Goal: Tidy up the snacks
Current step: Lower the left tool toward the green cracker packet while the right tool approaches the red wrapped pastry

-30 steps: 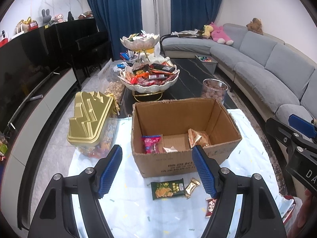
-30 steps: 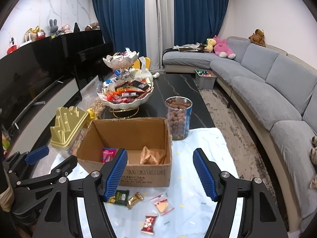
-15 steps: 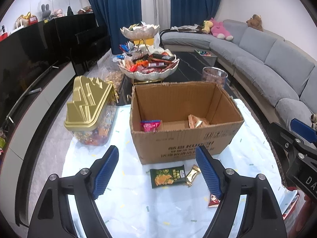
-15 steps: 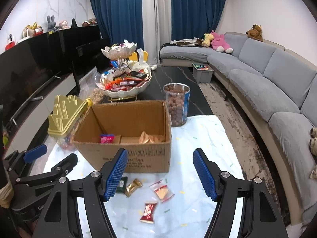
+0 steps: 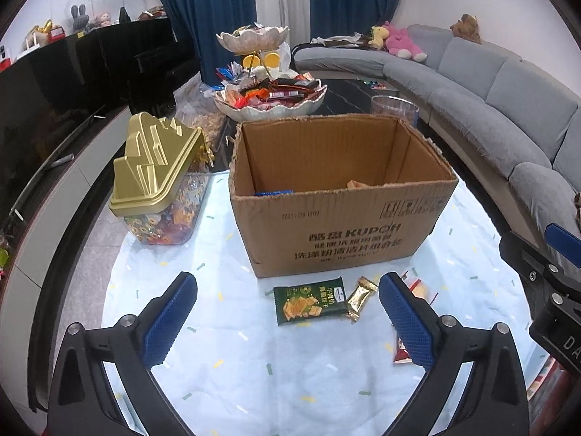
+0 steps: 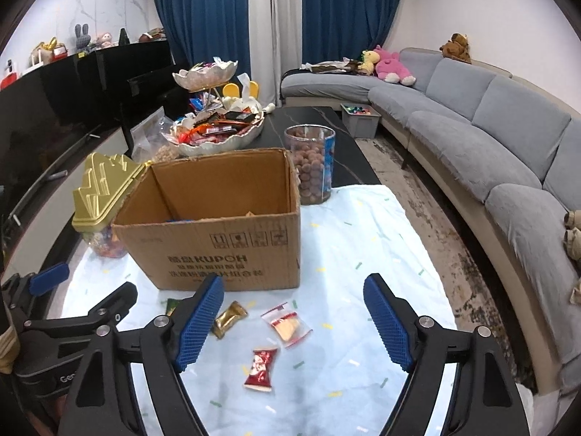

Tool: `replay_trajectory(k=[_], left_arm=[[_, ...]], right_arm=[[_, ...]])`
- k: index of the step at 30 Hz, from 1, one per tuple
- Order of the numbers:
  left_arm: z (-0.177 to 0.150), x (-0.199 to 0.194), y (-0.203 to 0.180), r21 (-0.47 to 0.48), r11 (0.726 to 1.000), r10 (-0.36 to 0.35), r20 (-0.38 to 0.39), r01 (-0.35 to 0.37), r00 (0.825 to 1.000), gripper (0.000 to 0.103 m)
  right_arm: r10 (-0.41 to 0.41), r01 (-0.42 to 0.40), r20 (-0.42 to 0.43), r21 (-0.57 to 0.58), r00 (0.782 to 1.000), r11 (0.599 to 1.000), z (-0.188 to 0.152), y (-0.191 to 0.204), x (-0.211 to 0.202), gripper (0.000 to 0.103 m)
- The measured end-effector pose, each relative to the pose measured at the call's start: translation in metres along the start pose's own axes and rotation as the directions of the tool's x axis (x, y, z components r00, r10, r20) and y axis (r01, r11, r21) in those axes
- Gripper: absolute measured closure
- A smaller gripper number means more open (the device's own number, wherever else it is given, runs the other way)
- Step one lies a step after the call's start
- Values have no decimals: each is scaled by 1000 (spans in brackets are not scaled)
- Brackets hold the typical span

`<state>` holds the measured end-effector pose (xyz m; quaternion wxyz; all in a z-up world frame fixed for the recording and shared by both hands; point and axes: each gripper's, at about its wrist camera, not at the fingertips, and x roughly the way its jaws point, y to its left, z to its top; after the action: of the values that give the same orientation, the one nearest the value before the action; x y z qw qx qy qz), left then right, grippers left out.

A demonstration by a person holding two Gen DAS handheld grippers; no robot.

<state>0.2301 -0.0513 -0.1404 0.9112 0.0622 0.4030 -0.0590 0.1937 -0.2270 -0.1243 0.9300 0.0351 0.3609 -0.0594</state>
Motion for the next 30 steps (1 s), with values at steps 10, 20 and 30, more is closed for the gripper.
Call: replay_trajectory(k=[10, 20, 30], left_arm=[[-15, 14, 2, -16, 1000, -2, 16, 3, 1000, 0], [-26, 40, 5, -26, 999, -26, -24, 26, 999, 0], [-29, 73, 0, -17, 1000, -25, -68, 24, 997, 0]], right_arm=[[-36, 36, 14, -11, 999, 999, -23, -2, 9, 23], [-32, 32, -2, -50, 999, 998, -51, 10, 23, 23], [-27, 25, -25, -69, 999, 997, -74, 22, 42, 23]])
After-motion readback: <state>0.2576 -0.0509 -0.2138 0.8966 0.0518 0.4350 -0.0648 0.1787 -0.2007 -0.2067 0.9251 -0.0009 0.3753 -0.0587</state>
